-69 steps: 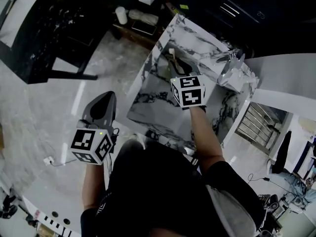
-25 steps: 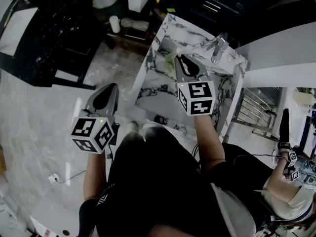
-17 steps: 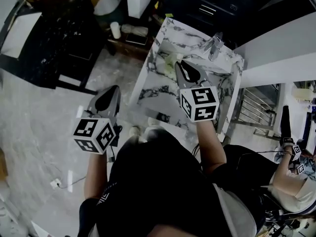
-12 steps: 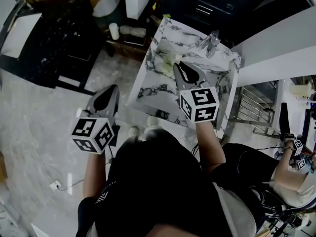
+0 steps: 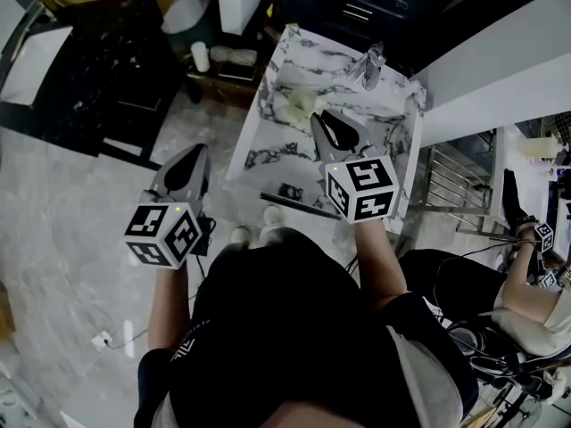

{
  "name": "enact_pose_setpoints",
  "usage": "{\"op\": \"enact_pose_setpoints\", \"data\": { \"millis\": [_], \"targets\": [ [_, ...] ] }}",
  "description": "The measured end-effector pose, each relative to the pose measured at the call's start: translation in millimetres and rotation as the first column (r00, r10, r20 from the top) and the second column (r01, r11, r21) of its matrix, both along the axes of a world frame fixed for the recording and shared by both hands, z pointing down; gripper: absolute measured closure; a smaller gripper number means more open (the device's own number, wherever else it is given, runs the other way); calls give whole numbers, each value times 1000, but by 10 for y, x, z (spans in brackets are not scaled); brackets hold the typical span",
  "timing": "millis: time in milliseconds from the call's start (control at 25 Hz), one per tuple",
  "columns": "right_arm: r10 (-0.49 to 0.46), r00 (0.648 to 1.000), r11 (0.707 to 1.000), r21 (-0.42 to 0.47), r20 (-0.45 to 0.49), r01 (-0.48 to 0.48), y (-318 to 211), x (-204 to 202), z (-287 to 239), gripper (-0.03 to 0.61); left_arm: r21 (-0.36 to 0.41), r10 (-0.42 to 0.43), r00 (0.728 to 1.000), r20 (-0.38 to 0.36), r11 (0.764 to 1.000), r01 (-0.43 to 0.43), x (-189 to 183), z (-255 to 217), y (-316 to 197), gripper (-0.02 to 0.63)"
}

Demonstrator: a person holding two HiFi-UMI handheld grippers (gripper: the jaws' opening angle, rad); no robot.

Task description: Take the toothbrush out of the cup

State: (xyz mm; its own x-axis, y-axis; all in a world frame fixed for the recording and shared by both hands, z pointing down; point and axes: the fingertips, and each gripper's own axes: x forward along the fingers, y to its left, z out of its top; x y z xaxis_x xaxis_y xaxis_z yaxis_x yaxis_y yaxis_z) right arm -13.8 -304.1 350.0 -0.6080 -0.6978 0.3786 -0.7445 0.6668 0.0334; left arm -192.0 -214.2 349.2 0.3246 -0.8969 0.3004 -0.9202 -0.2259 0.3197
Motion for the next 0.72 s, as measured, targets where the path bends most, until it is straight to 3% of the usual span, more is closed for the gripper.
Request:
{"op": "enact_pose_setpoints", "data": {
  "millis": [720],
  "targets": [
    [-16, 1000, 1000, 0, 22, 16, 240, -25, -70, 531, 39, -38, 999, -21, 998, 39, -86, -69, 134, 598]
  ]
}}
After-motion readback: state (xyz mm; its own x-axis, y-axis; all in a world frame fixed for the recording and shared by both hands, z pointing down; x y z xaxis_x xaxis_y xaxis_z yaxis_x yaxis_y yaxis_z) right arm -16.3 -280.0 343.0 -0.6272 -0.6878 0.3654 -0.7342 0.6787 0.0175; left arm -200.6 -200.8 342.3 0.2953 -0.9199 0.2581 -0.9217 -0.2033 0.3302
